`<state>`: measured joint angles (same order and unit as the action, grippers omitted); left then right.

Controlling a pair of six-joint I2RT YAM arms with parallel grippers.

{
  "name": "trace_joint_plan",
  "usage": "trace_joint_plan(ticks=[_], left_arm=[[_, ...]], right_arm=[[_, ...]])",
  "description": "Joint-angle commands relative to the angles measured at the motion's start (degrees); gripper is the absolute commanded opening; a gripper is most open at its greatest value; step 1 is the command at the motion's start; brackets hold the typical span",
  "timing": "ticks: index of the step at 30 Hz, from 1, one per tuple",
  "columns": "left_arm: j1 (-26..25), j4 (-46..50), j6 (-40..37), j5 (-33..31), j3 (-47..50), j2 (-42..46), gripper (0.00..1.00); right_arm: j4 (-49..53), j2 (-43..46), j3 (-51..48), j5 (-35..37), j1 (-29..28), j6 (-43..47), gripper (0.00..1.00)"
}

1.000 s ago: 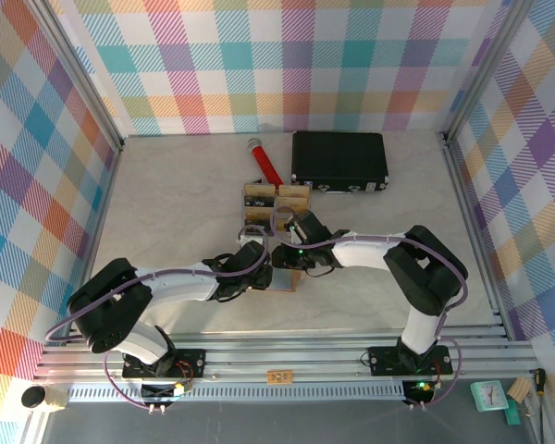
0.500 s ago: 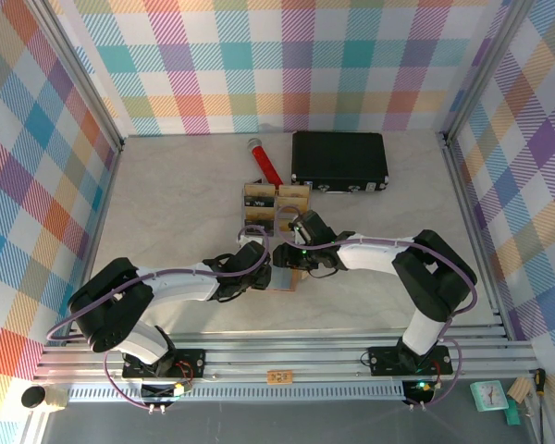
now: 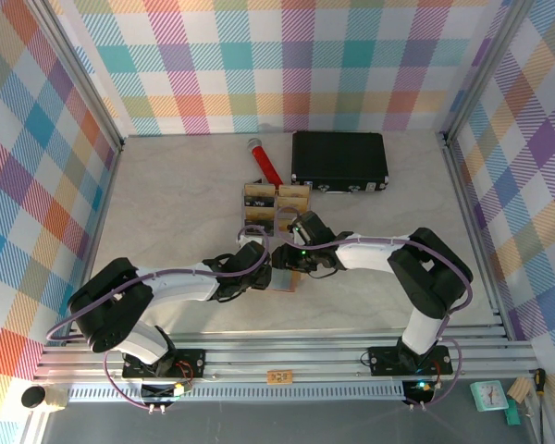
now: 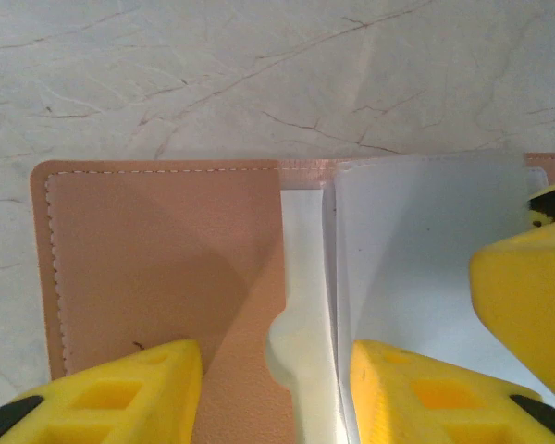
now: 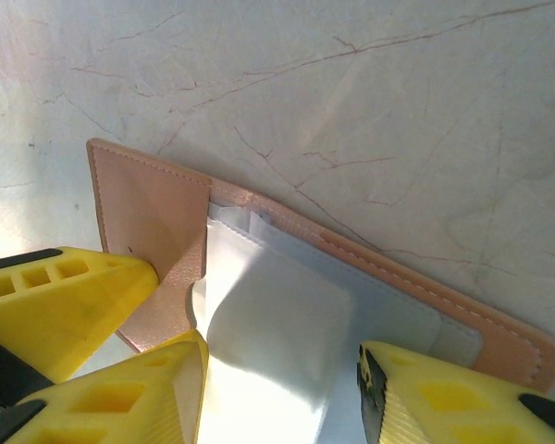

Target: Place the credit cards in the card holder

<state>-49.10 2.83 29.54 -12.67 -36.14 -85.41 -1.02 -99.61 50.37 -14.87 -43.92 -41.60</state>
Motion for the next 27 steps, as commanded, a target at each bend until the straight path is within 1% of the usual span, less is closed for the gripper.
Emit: trace_joint_plan(ticks=[1, 5, 10, 17, 21, 27], left_arm=[[-0.7, 3.0, 0.5, -1.1, 1.3, 2.3, 0.5], [-0.6, 4.9, 0.2, -3.1, 1.2, 6.3, 0.56], [0.1, 7.4, 0.2, -5.2, 1.3, 11.8, 0.6], [2.8, 11.3, 0.2, -7.5, 3.1, 22.0, 0.66], [3.9, 14.0, -0.1, -8.1, 3.5, 26.9, 0.67], [4.6, 16.1, -0.4, -8.1, 3.5, 29.4, 0.68]], right_arm=[[-1.4, 0.6, 2.0, -2.8, -0.5, -1.3, 0.49], [-1.0, 0.9, 2.9, -3.7, -0.8, -1.5, 0.49], [-1.2, 0.7, 4.2, -4.6, -1.3, -2.3, 0.49], [0.0, 0.0, 7.5, -4.6, -2.7, -3.0, 0.49], [0.8, -3.3, 11.2, -4.5, -4.1, -3.4, 0.51], [0.6, -11.1, 17.1, -3.7, -6.3, -4.2, 0.51]])
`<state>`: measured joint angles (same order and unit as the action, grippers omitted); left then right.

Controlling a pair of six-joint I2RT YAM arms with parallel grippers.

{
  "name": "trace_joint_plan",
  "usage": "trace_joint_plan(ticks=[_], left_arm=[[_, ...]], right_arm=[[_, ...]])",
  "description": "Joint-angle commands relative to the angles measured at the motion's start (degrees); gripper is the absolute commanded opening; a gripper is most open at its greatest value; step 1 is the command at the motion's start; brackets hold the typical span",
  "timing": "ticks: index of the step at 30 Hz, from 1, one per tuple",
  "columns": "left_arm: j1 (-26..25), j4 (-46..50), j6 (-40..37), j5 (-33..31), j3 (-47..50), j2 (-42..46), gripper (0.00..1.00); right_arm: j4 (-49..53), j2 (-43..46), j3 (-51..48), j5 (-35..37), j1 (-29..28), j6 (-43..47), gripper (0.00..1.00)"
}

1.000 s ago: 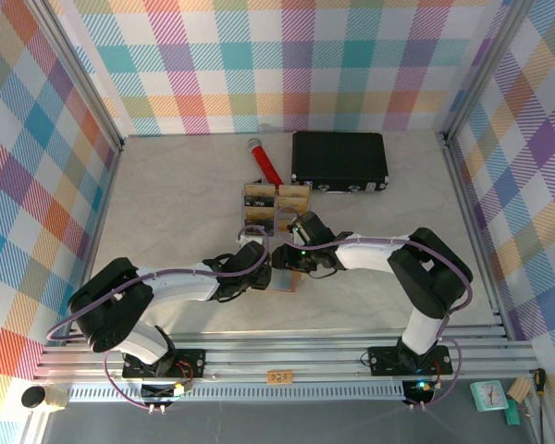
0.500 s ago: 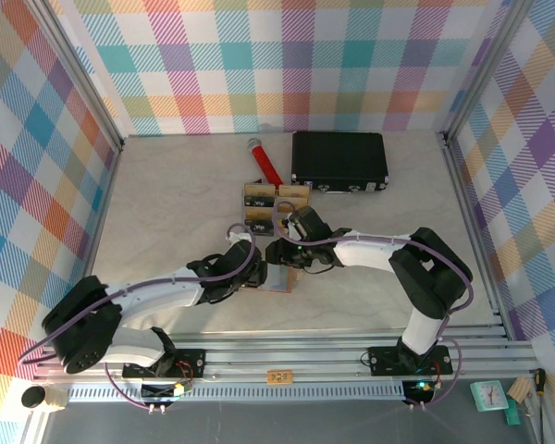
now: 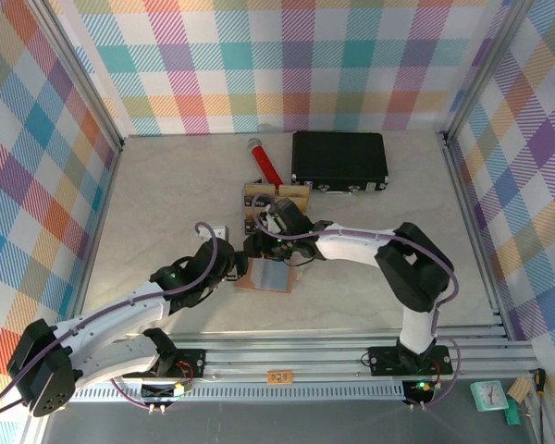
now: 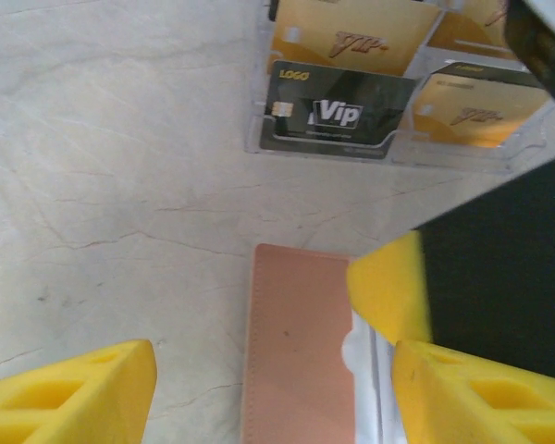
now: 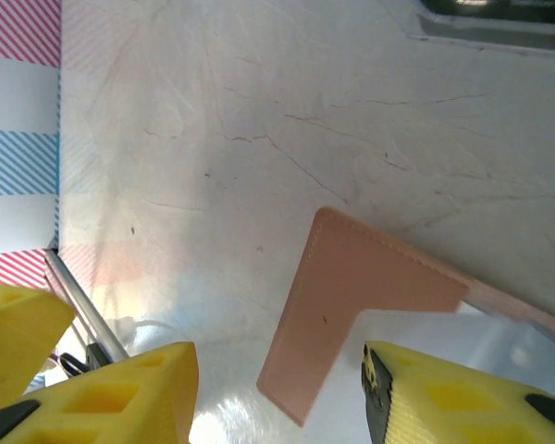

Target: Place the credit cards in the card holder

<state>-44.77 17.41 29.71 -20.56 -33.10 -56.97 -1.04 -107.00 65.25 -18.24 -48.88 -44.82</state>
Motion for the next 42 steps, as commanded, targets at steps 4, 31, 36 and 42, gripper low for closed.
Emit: trace_joint_plan(ticks=[4, 31, 36, 42], left_arm=[[0.2, 1.3, -0.1, 0.4, 0.9, 0.8, 0.68], [0.1, -6.9, 2.3, 3.9, -0.2, -14.3, 0.73], [2.0, -4.2, 4.0, 2.0, -2.2, -14.2, 0.9], [8.5, -2.0, 4.5, 5.3, -5.8, -14.1, 1.0]], right_arm=[[1.0, -6.6, 4.3, -0.5, -1.5, -0.8, 0.51], [16.2, 21.5, -11.1, 14.5, 4.0, 11.1, 0.51], [26.2, 23.4, -3.3, 21.6, 7.2, 20.7, 0.59], [28.8, 17.9, 5.1, 30.1, 7.7, 33.8, 0.8]])
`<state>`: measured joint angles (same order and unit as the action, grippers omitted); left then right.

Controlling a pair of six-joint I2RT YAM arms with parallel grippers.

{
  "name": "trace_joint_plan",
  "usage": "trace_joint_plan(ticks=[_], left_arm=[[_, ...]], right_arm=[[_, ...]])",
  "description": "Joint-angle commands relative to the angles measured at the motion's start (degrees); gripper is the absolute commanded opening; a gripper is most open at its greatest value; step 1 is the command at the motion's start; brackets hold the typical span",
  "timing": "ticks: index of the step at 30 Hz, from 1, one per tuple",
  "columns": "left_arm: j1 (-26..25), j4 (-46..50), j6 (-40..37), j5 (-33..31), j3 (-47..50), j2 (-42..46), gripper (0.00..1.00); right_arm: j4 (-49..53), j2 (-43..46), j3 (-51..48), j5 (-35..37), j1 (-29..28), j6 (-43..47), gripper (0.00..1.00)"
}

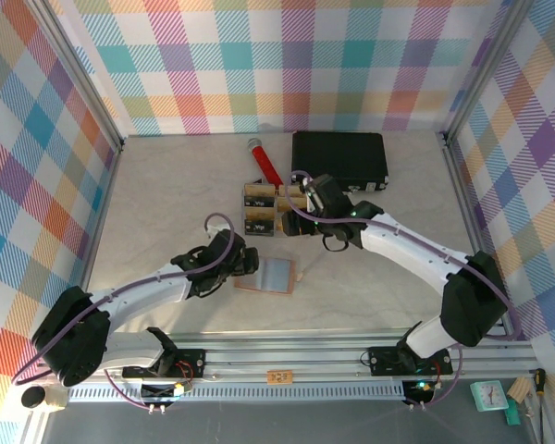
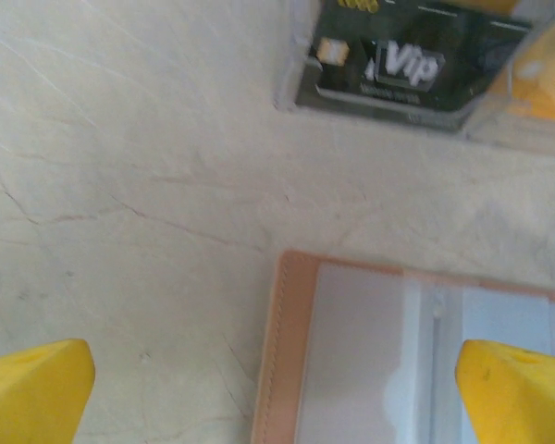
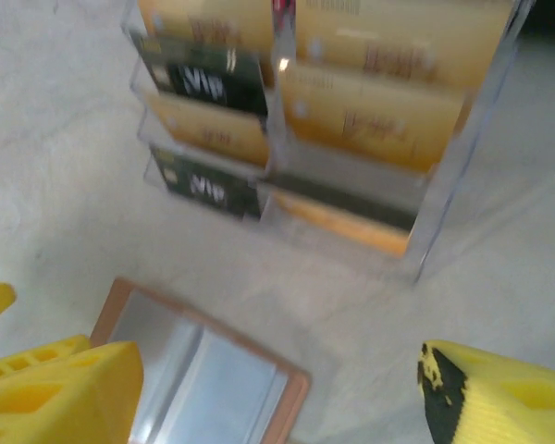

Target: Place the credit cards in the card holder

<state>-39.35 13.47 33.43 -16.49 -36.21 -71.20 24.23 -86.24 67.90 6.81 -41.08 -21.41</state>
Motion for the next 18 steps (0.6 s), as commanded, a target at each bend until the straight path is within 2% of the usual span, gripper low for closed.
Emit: trace_joint_plan(ticks=[1, 4, 10, 14, 18], left_arm=[[4.5, 2.0, 0.6, 2.4, -3.3, 0.2, 1.0], [9.7, 3.3, 0.0, 6.9, -5.1, -0.3, 1.0], [18.1, 3.8, -1.1, 16.4, -9.2, -4.2, 1.0], [22.5, -0.5, -1.2, 22.7, -11.8, -8.5, 1.0], [24.4, -6.7, -3.3, 29.5, -14.5, -13.2, 1.0]], right_arm=[[3.6, -3.9, 3.7, 4.7, -0.1, 12.2, 0.81], [7.2, -8.0, 10.0, 4.4, 0.4, 17.1, 0.81], [13.9, -16.5, 20.8, -3.4, 1.3, 26.5, 0.69], [15.3, -18.7, 22.8, -3.9, 2.1, 26.0, 0.65], [13.1, -15.9, 18.6, -7.1, 4.4, 20.9, 0.64]])
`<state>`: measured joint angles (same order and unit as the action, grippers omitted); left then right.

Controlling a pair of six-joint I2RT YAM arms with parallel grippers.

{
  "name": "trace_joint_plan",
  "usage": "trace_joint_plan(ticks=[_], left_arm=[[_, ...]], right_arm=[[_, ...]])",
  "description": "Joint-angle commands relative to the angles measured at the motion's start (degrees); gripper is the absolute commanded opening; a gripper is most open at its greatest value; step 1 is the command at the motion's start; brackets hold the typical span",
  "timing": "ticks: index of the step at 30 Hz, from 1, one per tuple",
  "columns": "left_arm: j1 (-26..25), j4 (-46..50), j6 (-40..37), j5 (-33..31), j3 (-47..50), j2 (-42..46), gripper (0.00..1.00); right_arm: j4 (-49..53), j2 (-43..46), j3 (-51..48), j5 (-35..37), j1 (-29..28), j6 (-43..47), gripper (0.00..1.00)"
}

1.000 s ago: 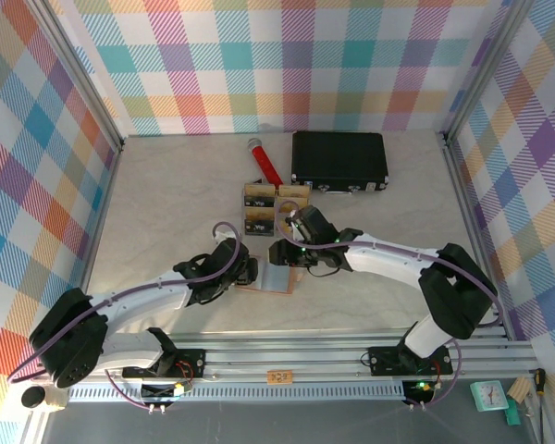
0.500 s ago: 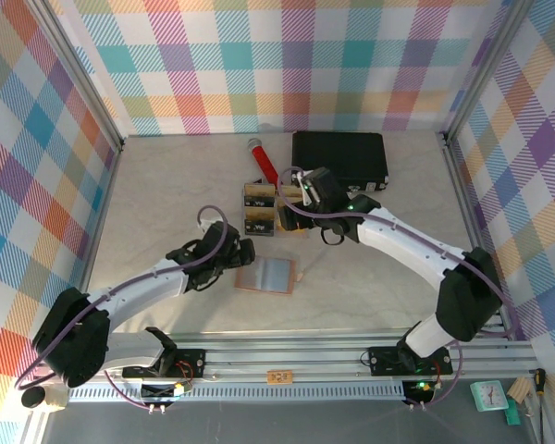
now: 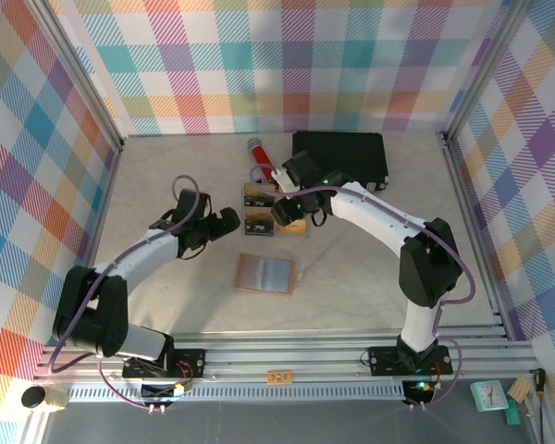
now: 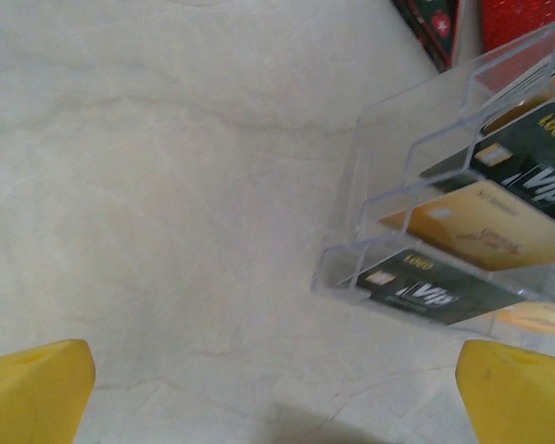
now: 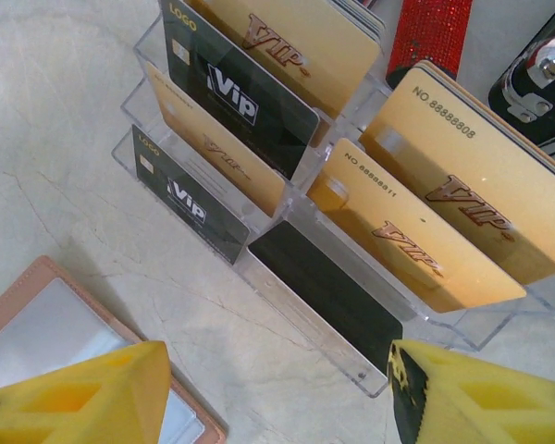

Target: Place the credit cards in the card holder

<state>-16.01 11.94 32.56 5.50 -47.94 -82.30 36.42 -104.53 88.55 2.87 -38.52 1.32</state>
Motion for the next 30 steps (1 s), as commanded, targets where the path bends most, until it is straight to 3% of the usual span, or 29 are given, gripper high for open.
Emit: trace_joint_plan(ticks=[1, 7, 16, 30], left_arm=[[1.1, -5.8, -3.3, 8.1, -3.7, -3.2, 1.0], [1.1, -7.8, -5.9, 11.4, -10.9, -11.3, 1.0], [-0.3, -12.7, -2.4, 13.3, -14.6, -19.6, 1.0], [-11.9, -19.1, 4.4, 9.4, -20.7, -26.3, 1.0]], right_arm=[[0.2, 3.3, -3.4, -3.6, 2.4, -3.0, 0.64], [-2.9, 11.3, -13.2, -7.8, 7.4, -8.4, 0.66], [-5.3, 21.9, -22.4, -12.3, 13.0, -11.8, 0.68], [-7.3, 23.8, -25.6, -15.6, 14.3, -13.2, 0.68]])
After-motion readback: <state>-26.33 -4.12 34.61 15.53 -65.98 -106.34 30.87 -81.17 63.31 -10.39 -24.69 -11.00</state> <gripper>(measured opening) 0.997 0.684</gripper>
